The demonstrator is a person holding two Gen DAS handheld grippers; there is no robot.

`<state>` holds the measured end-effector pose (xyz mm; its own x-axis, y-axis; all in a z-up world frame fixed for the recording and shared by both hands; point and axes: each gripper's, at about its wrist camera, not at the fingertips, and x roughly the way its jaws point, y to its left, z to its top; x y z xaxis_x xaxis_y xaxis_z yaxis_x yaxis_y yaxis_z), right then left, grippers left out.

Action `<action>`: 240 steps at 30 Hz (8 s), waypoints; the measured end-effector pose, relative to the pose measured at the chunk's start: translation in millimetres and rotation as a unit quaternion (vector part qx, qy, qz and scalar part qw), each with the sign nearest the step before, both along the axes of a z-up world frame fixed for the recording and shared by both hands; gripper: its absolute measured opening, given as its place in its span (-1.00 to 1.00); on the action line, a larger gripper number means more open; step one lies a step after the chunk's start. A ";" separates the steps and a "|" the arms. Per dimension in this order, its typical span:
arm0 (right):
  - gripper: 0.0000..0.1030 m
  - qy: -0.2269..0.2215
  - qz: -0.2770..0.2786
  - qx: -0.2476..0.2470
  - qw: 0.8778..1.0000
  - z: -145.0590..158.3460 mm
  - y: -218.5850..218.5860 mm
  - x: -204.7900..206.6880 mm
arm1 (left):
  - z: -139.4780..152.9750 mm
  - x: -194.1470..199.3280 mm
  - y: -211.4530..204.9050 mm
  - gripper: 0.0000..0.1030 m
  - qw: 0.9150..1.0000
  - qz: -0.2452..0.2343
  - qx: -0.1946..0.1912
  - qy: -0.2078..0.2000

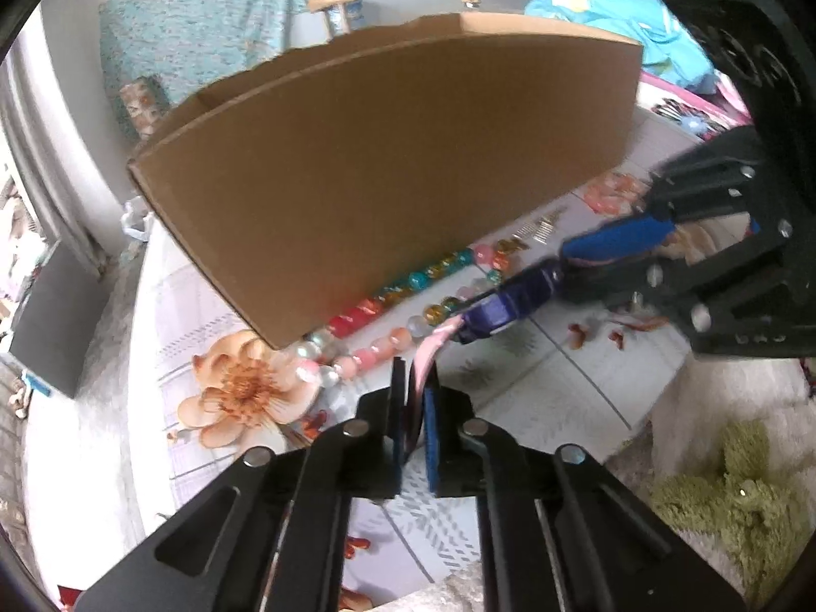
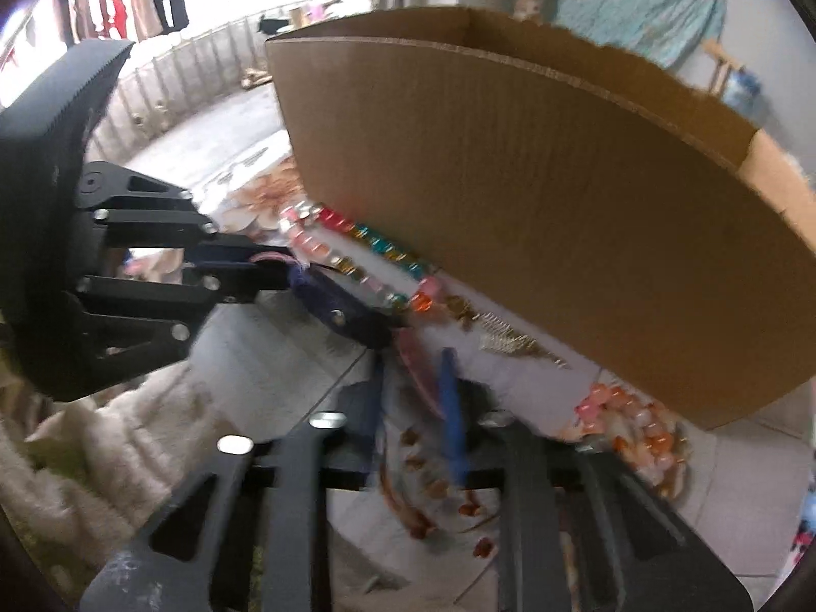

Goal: Organize jewelry
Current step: 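Lift the watch with the right gripper and carry it over the box, then open the right gripper to drop the watch into the box, then withdraw the right gripper and bring the left gripper to the bead bracelet, then close the left gripper on the multicoloured bead bracelet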

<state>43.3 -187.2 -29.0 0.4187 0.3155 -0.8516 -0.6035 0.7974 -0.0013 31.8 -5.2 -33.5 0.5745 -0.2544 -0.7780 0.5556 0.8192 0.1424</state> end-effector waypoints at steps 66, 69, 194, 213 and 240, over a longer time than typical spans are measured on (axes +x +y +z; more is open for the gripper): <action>-0.36 0.114 -0.124 0.067 0.983 63.2 -37.2 238.3 | 126.5 185.0 -11.9 0.24 0.991 0.102 -0.050 0.071; -0.24 0.079 -0.131 0.093 0.984 88.6 -41.8 219.4 | 141.4 167.8 8.6 0.41 0.991 0.110 -0.066 0.041; 0.84 -0.031 -0.268 0.065 0.961 35.2 -25.1 -10.5 | -2.1 6.3 11.1 0.91 0.990 0.137 0.034 0.027; 0.82 -0.021 -0.256 0.078 0.963 34.9 -20.6 -9.4 | 5.0 -31.0 18.9 0.70 0.994 0.103 0.025 0.028; -0.43 0.075 -0.121 0.096 0.985 6.9 26.0 21.0 | 24.0 -4.3 -14.9 -0.32 0.996 0.061 -0.024 0.061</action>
<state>64.4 -161.1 -22.1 0.3747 0.3827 -0.8445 -0.3772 0.8950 0.2382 27.5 -20.2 -9.5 0.5060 -0.2275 -0.8320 0.4623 0.8859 0.0390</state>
